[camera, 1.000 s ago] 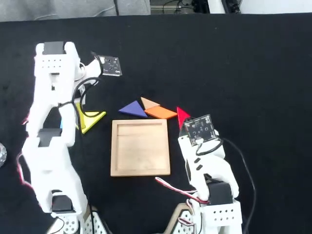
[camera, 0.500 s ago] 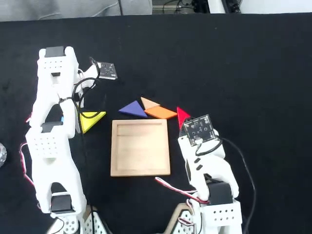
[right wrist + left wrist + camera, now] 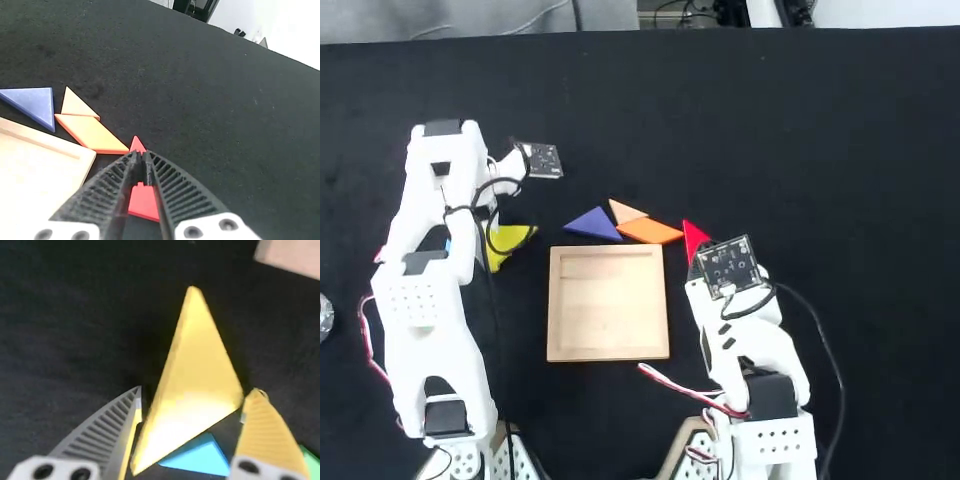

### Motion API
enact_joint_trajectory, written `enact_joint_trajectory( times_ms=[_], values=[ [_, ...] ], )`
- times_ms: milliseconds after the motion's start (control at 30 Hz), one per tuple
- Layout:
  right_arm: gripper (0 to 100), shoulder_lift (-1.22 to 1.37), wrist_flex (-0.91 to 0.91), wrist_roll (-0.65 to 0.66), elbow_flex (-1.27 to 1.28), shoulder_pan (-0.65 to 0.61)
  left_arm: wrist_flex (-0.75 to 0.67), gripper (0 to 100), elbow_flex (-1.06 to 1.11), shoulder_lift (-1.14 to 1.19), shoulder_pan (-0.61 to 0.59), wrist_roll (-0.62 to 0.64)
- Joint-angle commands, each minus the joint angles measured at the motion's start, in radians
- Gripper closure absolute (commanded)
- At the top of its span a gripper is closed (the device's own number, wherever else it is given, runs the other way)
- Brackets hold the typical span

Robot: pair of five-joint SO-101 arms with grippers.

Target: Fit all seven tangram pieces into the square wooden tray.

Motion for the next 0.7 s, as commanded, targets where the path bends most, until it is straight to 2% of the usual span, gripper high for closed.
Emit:
enact_joint_trajectory(
  times_ms=[0, 167, 667],
  values=[
    [98.6, -0.073, 0.012, 0.011, -0.001, 0.012, -0.055, 70, 0.039, -0.02, -0.002, -0.1],
    [98.6, -0.073, 0.012, 0.011, -0.001, 0.012, -0.058, 70, 0.039, -0.021, -0.021, -0.149],
    [98.6, -0.073, 0.012, 0.012, -0.001, 0.012, -0.058, 70, 0.001, -0.072, -0.03, -0.15]
  ],
)
